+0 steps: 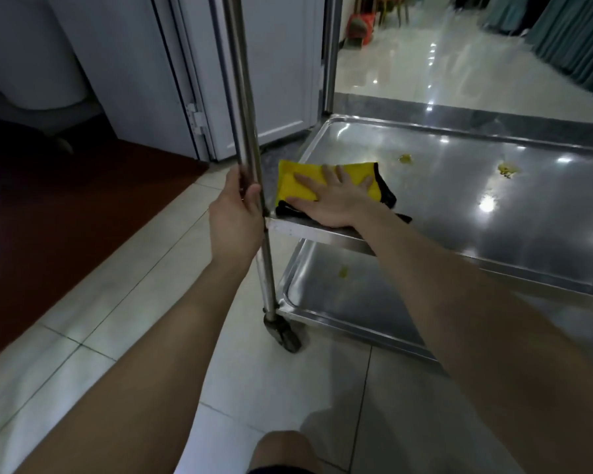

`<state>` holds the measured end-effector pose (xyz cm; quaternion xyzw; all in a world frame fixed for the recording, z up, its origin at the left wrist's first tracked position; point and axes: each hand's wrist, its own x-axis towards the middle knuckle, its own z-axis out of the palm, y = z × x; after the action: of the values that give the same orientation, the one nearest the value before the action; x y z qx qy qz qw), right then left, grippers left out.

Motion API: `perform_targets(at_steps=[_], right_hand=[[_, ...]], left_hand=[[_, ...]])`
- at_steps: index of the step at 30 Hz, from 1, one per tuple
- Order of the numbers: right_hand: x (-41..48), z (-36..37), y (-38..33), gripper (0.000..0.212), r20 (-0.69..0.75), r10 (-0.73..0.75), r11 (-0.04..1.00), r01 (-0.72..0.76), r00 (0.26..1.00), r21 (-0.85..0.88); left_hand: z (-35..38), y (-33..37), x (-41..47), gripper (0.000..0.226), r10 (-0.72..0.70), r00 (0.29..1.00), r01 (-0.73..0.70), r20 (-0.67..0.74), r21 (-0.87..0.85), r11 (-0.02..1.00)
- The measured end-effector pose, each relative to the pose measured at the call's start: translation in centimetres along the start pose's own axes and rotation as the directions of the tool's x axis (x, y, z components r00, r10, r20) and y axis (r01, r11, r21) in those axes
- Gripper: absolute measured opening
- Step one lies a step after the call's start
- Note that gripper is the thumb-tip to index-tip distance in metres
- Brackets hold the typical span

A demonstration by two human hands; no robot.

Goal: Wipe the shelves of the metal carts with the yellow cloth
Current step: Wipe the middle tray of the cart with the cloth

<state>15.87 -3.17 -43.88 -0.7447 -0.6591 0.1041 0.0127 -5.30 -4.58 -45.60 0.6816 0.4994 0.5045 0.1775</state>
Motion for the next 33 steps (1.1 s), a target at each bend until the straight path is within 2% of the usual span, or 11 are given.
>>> perform_targets(at_steps=[3,8,12,15,18,20,22,24,26,30,33], right_hand=[[-4.8,1.1,0.8,0.088,-0.017,-0.123,0.992,0.123,0.992,0.003],[-11.1,1.2,4.3,0.067,-0.24,-0.302,0.952,0.306,0.923,-0.019],[-14.6,1.1,7.6,0.065,-0.27,-0.349,0.914,0.389,0.898,0.114],[-17.1,-0.1,9.1,0.063,-0.226,-0.279,0.92,0.328,0.933,0.215],[-19.8,-2.2,10.2,0.061,-0.156,-0.124,0.94,0.166,0.98,0.297],[-22.1,-4.3,11.0,0.06,-0.097,0.015,0.893,0.03,0.995,0.45],[-24.8,-7.3,10.7,0.065,0.039,0.154,0.742,-0.142,0.987,0.656],[-27.8,-10.6,9.3,0.066,0.156,0.28,0.536,-0.289,0.947,0.793],[-30.7,-14.2,7.1,0.055,0.293,0.297,0.33,-0.385,0.909,0.862],[-34.3,-23.7,0.8,0.032,0.552,0.006,-0.078,-0.549,0.834,0.832],[-35.1,-29.5,-4.3,0.049,0.58,-0.25,-0.238,-0.63,0.775,0.739]], left_hand=[[-0.3,0.4,0.0,0.029,-0.017,1.0,0.017,0.017,0.018,1.0],[-0.4,0.7,0.1,0.029,-0.033,0.999,0.032,0.034,0.034,0.999],[-0.4,0.7,0.2,0.028,-0.088,0.995,0.086,0.043,0.06,0.995],[-1.3,1.7,0.1,0.033,-0.191,0.979,0.184,0.078,0.087,0.979],[-3.2,3.1,-1.0,0.034,-0.452,0.875,0.431,0.172,0.147,0.89],[-5.0,4.8,-2.8,0.028,-0.678,0.685,0.669,0.268,0.139,0.73],[-7.2,8.4,-5.3,0.022,-0.734,0.537,0.761,0.416,0.136,0.634],[-9.9,13.1,-7.2,0.022,-0.699,0.441,0.768,0.562,0.167,0.619],[-13.0,18.4,-7.6,0.023,-0.643,0.371,0.769,0.67,0.166,0.618],[-19.8,28.3,-4.0,0.029,-0.503,0.402,0.765,0.765,0.021,0.643],[-25.4,33.8,0.4,0.037,-0.385,0.433,0.782,0.815,-0.128,0.61]])
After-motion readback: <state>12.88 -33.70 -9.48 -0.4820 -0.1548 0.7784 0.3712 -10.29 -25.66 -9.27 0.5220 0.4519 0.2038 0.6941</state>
